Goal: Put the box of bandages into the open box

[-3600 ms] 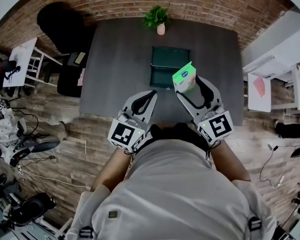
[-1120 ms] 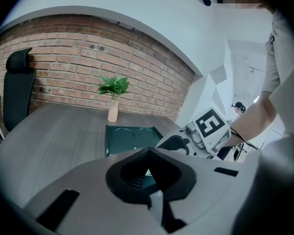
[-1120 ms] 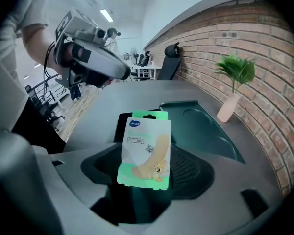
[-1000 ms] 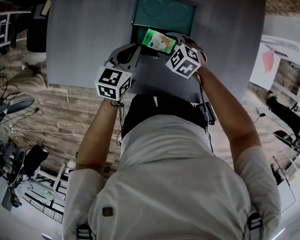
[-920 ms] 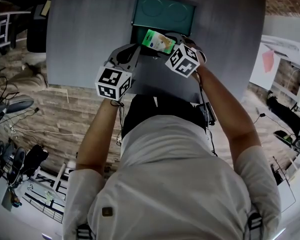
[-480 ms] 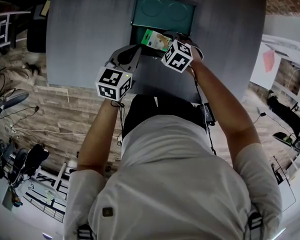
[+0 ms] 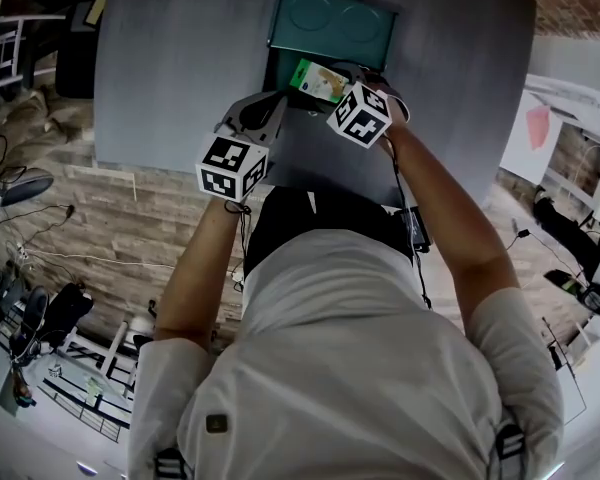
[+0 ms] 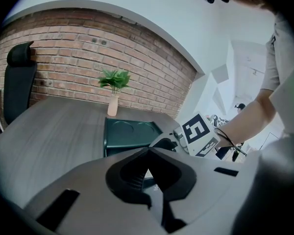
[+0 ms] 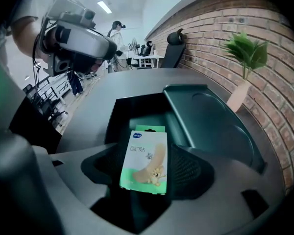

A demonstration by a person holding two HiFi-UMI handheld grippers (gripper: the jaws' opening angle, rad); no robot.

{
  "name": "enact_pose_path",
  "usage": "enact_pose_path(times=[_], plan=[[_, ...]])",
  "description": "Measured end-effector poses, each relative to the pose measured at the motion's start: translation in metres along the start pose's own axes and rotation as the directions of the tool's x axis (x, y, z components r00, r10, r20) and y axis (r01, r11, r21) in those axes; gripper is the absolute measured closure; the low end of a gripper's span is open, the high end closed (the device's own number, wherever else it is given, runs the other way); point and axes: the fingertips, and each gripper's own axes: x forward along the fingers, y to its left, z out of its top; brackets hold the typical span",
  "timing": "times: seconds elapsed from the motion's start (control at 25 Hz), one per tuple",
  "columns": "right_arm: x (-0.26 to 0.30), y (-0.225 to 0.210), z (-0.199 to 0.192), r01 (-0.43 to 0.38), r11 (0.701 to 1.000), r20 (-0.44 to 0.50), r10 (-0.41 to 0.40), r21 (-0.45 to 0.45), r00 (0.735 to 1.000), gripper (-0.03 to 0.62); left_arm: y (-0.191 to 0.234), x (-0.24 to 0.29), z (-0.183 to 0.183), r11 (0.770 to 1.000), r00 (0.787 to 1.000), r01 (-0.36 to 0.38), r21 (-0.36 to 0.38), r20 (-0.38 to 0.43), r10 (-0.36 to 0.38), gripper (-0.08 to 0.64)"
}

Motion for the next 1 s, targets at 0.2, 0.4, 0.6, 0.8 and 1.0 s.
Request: enact_pose_path(times=[0.2,0.4,0.6,0.8,1.0], plan=[[-0.006,0.002,0.009,0.019,1.0,0.023,-0.019,0.002,1.0,0.291,-0.002,-0.005,-0.001,1.0,1.0,-0.008,0.001,0.004,0.008,0.545],[-0.022,0.002,0.022,0.055,0.998,0.072,-0.056,0.007,0.996,0.293,-0.008,-0.015,0.002,1.0,1.0,-0.009,0.011,0.016,0.009,0.545],[-0.043,0.006,0.025,0.084,0.995,0.111,-0.09,0.05,0.99,0.304,-0.014,-0.03,0.011,1.0,0.999,-0.008,0.019,0.043,0.007,0.545],[-0.074,0.018,0.029,0.118,0.986,0.183,-0.137,0.115,0.973,0.394,-0.024,-0.057,0.028,1.0,0.995,-0.016,0.023,0.103,0.013,0.545],[-0.121,0.033,0.057,0.187,0.97,0.294,-0.225,0.154,0.929,0.487,-0.035,-0.088,0.043,0.998,0.988,-0.028,0.063,0.155,0.018,0.545]])
